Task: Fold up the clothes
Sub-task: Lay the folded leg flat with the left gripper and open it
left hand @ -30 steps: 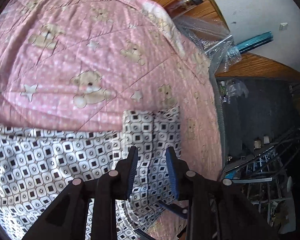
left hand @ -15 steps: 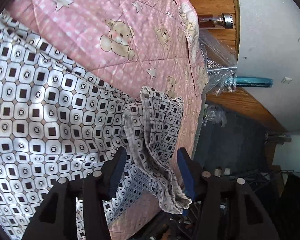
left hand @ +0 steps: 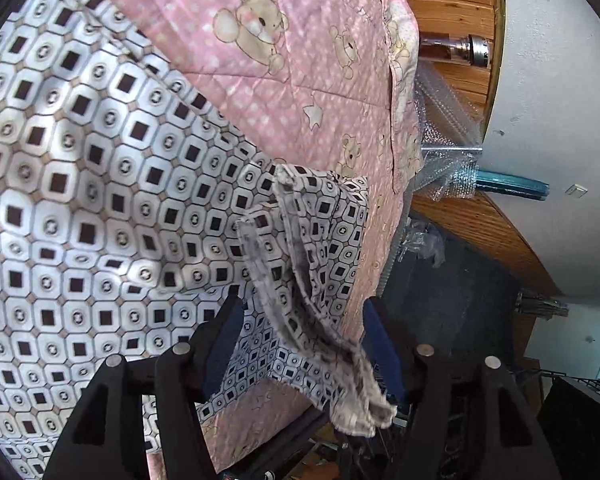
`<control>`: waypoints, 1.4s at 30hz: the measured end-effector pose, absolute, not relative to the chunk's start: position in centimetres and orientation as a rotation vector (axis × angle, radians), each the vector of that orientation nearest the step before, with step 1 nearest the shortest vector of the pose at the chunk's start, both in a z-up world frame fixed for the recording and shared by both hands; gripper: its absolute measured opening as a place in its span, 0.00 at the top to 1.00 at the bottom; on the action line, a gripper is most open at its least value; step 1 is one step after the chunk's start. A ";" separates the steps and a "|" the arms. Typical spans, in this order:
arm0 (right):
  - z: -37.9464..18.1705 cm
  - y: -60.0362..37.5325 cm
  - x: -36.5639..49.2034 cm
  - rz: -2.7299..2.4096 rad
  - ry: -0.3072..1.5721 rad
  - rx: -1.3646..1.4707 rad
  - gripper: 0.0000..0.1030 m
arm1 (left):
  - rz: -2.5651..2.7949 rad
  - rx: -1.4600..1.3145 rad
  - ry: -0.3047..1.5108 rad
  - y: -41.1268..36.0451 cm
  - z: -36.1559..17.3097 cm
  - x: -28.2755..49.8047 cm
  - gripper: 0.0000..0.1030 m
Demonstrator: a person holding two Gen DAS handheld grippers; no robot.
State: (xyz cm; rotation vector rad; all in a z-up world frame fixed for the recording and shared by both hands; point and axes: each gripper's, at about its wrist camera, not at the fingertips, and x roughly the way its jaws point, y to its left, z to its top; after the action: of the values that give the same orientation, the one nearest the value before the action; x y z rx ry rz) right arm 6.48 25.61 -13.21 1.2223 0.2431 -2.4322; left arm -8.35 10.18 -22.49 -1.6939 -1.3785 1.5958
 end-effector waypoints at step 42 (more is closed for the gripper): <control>-15.9 25.9 3.5 -2.442 0.170 1.423 0.76 | 1.935 -1.610 -0.426 17.4 -16.6 -13.6 0.82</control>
State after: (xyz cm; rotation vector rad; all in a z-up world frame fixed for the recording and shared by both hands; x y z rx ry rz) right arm 3.53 25.90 -15.91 1.4230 0.1698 -2.4425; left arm -13.65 17.38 -16.56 -1.6101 -0.4264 1.9355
